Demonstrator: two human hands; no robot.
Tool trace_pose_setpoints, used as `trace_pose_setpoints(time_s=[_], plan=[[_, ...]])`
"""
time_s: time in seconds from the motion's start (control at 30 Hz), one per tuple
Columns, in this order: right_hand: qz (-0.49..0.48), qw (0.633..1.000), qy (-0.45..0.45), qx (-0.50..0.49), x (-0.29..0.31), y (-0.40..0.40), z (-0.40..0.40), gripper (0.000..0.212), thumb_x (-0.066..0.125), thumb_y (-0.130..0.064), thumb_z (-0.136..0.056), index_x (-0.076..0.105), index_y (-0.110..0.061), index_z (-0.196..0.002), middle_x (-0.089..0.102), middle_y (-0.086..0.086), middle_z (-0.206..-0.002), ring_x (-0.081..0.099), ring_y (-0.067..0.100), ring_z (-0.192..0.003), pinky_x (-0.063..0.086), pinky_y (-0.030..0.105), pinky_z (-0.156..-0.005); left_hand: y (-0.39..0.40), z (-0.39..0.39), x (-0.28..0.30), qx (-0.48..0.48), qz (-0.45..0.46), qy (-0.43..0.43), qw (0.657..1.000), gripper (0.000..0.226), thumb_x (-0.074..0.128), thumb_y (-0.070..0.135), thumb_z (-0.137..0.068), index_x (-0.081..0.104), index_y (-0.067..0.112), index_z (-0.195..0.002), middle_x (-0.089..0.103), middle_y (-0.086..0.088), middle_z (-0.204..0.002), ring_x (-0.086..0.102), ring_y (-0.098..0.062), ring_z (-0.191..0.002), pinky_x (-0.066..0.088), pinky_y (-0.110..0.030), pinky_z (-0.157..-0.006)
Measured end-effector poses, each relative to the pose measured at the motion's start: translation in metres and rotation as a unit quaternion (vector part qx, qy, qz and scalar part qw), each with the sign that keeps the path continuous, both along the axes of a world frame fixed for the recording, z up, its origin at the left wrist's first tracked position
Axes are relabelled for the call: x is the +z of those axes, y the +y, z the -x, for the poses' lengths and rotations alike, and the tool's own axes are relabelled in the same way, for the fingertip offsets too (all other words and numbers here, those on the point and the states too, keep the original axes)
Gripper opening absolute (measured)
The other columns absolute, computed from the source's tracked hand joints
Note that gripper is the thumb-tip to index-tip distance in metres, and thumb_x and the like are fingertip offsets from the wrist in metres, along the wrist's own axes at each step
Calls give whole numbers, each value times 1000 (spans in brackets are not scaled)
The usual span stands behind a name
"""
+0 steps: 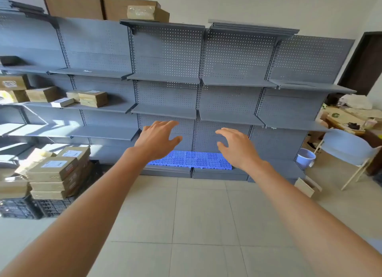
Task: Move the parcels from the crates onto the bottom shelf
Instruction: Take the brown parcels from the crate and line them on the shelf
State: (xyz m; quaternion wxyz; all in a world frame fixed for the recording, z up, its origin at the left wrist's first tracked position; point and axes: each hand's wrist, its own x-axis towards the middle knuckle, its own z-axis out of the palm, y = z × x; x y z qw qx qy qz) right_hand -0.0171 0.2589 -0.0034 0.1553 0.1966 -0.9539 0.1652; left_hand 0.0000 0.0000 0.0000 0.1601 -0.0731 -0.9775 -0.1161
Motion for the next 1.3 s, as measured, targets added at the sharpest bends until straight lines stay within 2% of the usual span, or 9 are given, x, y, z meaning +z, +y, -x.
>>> trace_pose_setpoints(time_s=[0.43,0.7,1.0,1.3], plan=[[4,999,-39,-5,-17,-41,67,42,53,-21,-101,52,-18,-143,49,2,-150,42,21,-140,31,37,-114,-28,68,-17,1,-20,-48,999,58,49,52,-101,41,25,-152,52,-4,-149,49,-28,-133,39,-50,-110],[19,998,-54,10,-26,-12,113,43,54,-22,-101,52,-17,-143,50,0,-150,44,22,-139,34,39,-115,6,117,-24,-8,-23,-53,998,58,50,52,-101,42,24,-151,52,-2,-150,50,-27,-134,37,-54,-112],[-15,997,-62,32,-35,21,172,45,53,-22,-101,48,-17,-146,46,2,-153,42,24,-140,34,40,-114,46,159,-35,24,-13,-44,999,57,49,52,-101,41,25,-151,47,0,-153,40,-24,-142,34,-55,-114],[-28,997,-66,39,-50,-37,256,45,53,-25,-102,48,-20,-146,46,0,-153,44,23,-138,36,40,-112,-12,237,-46,45,-14,-56,997,59,50,52,-101,40,25,-153,47,-1,-154,41,-25,-141,33,-55,-115]])
